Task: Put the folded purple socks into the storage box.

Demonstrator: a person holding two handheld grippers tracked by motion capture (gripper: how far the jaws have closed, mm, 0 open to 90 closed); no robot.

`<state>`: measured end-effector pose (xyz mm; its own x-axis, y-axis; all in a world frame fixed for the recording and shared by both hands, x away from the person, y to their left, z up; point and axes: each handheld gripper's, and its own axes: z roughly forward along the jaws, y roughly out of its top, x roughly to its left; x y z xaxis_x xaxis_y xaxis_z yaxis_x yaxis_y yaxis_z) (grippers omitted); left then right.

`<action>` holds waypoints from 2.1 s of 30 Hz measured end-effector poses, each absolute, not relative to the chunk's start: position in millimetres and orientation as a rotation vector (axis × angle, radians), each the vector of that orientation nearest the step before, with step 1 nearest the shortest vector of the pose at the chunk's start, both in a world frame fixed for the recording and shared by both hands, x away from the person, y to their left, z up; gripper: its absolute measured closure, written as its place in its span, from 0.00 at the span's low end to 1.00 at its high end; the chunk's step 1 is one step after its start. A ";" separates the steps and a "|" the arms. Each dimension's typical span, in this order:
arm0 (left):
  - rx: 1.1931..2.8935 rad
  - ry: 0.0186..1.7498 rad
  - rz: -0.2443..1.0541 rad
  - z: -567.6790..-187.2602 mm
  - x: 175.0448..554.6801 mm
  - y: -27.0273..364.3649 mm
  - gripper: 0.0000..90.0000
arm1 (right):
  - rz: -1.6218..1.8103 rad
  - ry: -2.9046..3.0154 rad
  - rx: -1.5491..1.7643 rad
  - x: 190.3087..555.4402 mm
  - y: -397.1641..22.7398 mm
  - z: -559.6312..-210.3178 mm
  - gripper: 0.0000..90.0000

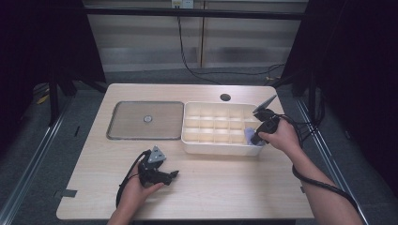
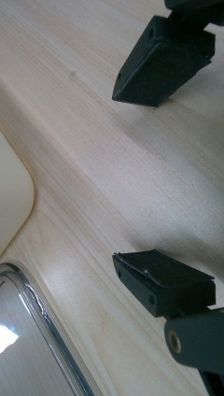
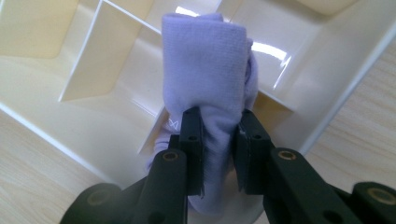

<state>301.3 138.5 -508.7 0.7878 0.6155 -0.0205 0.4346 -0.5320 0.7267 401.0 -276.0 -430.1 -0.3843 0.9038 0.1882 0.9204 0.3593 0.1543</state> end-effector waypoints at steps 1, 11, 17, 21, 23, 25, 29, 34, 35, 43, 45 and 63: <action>2.217 0.774 0.306 -508.7 301.4 138.5 0.20 | -0.357 -2.528 -1.704 401.0 -275.7 -430.5 0.84; 2.217 0.774 0.307 -508.7 301.3 138.5 0.20 | -0.316 -2.539 -1.712 401.2 -271.9 -432.0 0.84; 2.217 0.774 0.307 -508.7 301.3 138.5 0.20 | -0.270 -2.577 -1.712 400.7 -266.4 -432.5 0.83; 2.217 0.774 0.307 -508.7 301.4 138.5 0.20 | -0.241 -2.600 -1.703 400.4 -263.2 -433.2 0.83; 2.217 0.774 0.307 -508.7 301.3 138.5 0.20 | -0.224 -2.612 -1.700 400.5 -261.1 -434.1 0.83; 2.217 0.774 0.307 -508.7 301.3 138.5 0.20 | -0.213 -2.616 -1.696 400.4 -259.7 -435.6 0.83; 2.217 0.774 0.306 -508.7 301.4 138.5 0.20 | -0.203 -2.623 -1.695 400.4 -258.4 -439.1 0.83; 2.217 0.774 0.306 -508.7 301.4 138.5 0.20 | -0.209 -2.620 -1.693 400.3 -258.5 -439.1 0.82; 2.217 0.774 0.306 -508.7 301.4 138.5 0.20 | -0.205 -2.624 -1.688 400.5 -258.5 -438.8 0.82; 2.217 0.774 0.306 -508.7 301.4 138.5 0.20 | -0.193 -2.629 -1.679 401.2 -257.4 -438.4 0.81; 2.217 0.774 0.306 -508.7 301.4 138.5 0.20 | -0.192 -2.621 -1.683 401.6 -257.6 -438.3 0.81; 2.217 0.775 0.306 -508.7 301.4 138.5 0.20 | -0.185 -2.630 -1.638 402.3 -261.8 -424.3 0.75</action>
